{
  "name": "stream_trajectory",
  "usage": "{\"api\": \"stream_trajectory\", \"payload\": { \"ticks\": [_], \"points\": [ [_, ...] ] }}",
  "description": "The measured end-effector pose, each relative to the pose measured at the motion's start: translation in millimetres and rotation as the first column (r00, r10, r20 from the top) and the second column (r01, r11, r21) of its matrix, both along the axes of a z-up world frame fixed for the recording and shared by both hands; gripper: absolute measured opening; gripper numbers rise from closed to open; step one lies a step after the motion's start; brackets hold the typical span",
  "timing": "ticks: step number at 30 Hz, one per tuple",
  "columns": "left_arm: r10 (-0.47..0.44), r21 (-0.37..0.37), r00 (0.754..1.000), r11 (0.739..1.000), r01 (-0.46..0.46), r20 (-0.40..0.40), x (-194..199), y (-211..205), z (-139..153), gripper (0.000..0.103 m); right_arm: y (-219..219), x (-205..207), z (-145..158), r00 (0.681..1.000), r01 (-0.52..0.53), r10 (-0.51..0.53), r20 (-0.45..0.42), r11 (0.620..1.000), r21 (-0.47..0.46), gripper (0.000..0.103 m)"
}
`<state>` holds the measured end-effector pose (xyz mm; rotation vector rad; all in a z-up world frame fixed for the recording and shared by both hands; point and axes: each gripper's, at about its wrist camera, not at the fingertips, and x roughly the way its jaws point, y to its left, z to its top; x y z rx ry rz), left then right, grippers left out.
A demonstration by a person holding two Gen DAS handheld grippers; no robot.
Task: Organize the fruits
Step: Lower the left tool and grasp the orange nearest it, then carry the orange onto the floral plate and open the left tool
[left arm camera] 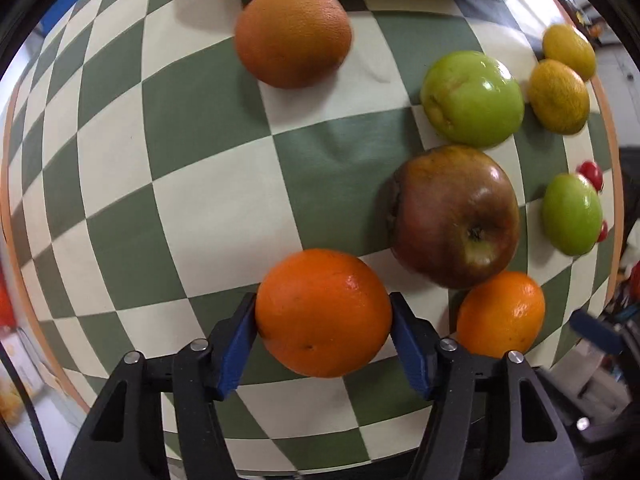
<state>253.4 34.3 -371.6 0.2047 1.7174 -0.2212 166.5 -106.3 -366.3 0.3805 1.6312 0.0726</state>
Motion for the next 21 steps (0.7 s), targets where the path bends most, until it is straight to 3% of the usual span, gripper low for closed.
{"api": "stream_trajectory", "payload": {
  "ticks": [6,12,21],
  "points": [
    [0.038,0.030,0.999,0.999,-0.040,0.036,-15,26,10,0.061,19,12,-7,1.000,-0.018,0.018,0.000,1.000,0.006,0.087],
    [0.123,0.009,0.992,0.992,-0.124,0.037,-21,53,1,0.061,33,19,-26,0.999,-0.036,0.034,-0.041,0.999,-0.037,0.069],
    [0.158,-0.018,0.986,0.987,-0.157,0.053,-28,74,17,0.061,31,15,-20,0.998,-0.035,0.034,-0.062,0.999,-0.017,0.066]
  ]
}}
